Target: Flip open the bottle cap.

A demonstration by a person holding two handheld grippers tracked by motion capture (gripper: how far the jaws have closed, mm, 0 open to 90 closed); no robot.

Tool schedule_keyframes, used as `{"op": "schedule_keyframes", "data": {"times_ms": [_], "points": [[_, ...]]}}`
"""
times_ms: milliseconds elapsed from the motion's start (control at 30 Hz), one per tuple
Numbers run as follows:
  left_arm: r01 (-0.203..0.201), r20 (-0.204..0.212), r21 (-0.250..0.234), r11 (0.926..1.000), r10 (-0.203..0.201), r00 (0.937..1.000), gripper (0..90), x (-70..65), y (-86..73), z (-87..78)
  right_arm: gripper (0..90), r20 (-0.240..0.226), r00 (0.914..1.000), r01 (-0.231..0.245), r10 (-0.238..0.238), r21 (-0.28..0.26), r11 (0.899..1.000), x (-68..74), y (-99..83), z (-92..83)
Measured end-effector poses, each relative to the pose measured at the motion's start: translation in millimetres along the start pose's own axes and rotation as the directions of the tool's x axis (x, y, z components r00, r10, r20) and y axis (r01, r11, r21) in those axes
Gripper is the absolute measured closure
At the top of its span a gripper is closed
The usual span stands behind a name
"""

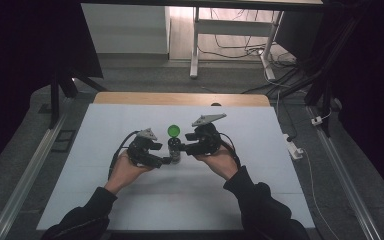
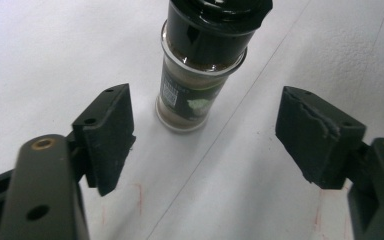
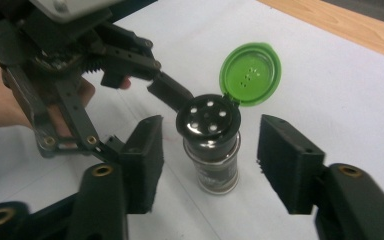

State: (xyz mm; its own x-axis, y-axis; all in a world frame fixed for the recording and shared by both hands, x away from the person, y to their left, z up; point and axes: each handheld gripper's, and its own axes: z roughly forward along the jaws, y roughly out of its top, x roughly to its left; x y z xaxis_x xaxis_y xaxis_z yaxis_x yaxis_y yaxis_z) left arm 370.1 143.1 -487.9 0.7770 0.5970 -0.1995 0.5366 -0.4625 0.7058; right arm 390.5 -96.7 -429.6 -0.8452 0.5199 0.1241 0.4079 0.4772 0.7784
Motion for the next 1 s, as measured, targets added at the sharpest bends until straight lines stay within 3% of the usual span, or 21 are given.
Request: {"op": "schedule_keyframes", "data": {"times_ms": [133, 600, 767, 1000], "points": [[0.029, -0.003, -0.010, 0.9995, -0.029, 0.9996, 18.4, -2.2, -0.1, -4.2, 34.1, -0.002, 0.9999, -0.015, 0.015, -0.003, 1.000, 0.0, -3.3, -1.5], [0.025, 0.005, 0.019, 0.9995, -0.025, 0.9997, 5.5, -15.3, -3.9, -16.1, 17.7, -0.015, 0.9999, 0.000, 0.001, 0.020, 1.000, 11.0, -13.4, -9.5], [0.030, 0.011, 0.008, 0.9995, -0.030, 0.9995, 2.2, -19.8, -10.3, -23.9, 9.6, -0.008, 1.0000, 0.005, -0.005, 0.024, 1.000, 16.2, -17.4, -13.2], [0.042, 0.017, -0.023, 0.9989, -0.042, 0.9990, 0.3, -25.0, -21.0, -39.1, 5.2, -0.010, 0.9996, 0.025, -0.025, 0.024, 0.999, 19.5, -22.4, -17.9]]}}
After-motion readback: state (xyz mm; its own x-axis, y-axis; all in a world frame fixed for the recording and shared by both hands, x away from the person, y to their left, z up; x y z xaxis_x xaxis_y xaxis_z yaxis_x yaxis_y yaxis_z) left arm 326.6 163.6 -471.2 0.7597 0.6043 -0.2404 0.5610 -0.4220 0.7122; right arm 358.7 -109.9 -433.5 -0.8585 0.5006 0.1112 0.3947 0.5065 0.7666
